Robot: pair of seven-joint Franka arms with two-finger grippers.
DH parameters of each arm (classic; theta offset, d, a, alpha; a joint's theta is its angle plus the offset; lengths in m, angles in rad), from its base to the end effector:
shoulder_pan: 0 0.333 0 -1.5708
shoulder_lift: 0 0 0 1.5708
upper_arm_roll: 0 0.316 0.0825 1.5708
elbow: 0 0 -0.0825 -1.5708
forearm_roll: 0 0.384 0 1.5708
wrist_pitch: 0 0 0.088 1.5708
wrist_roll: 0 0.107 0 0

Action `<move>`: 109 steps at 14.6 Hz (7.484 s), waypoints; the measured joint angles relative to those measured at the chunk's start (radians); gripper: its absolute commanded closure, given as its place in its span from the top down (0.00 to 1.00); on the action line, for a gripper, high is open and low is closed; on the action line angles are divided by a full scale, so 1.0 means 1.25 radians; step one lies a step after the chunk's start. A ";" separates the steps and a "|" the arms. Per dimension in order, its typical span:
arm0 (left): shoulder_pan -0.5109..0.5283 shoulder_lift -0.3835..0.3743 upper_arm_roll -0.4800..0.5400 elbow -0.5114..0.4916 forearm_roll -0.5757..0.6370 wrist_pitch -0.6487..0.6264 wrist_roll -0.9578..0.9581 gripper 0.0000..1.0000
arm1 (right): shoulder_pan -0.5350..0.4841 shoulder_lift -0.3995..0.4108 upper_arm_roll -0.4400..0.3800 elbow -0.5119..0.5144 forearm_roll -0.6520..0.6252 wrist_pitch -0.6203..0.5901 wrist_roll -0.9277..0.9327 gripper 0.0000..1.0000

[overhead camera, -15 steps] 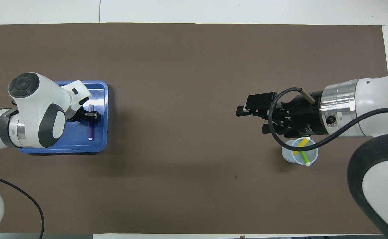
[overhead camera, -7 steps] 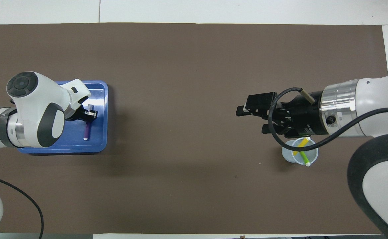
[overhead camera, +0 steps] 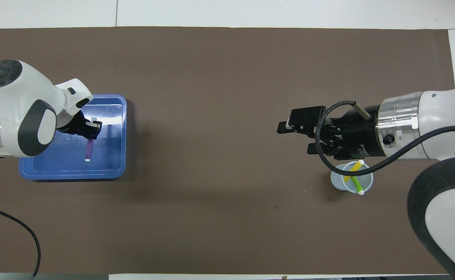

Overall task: Transfer and insert pens with both arms
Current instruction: 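Grasp the purple pen with the left gripper while the right gripper withdraws, then carry the purple pen to center while the right gripper reaches it, then close the right gripper on the purple pen and open the left gripper, then insert the purple pen into the cup with the right gripper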

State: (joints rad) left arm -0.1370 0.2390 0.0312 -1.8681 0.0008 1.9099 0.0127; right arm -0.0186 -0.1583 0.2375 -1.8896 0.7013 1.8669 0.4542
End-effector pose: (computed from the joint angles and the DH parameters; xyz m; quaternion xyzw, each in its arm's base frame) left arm 0.5891 -0.0633 0.3731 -0.9934 0.0592 0.0981 0.0087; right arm 0.5046 0.1715 0.5975 -0.9273 0.1888 0.0447 0.3201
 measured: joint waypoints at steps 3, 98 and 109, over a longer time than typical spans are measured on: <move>-0.001 -0.005 -0.002 0.121 -0.062 -0.166 -0.094 0.00 | 0.000 0.000 0.000 0.000 0.000 0.003 0.000 1.00; -0.056 -0.214 -0.001 0.228 -0.050 -0.428 -0.290 1.00 | -0.146 -0.096 0.013 -0.274 -0.502 0.067 -0.669 0.15; -0.023 -0.260 -0.006 0.262 -0.017 -0.455 -0.075 1.00 | -0.157 -0.106 0.014 -0.280 -0.502 0.073 -0.686 1.00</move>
State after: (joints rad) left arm -0.1658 -0.0861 0.0234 -1.5405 -0.0204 1.3411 -0.0807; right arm -0.2143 -0.2908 0.2547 -2.2396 0.0737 1.9587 -0.4035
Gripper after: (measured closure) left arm 0.000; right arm 0.070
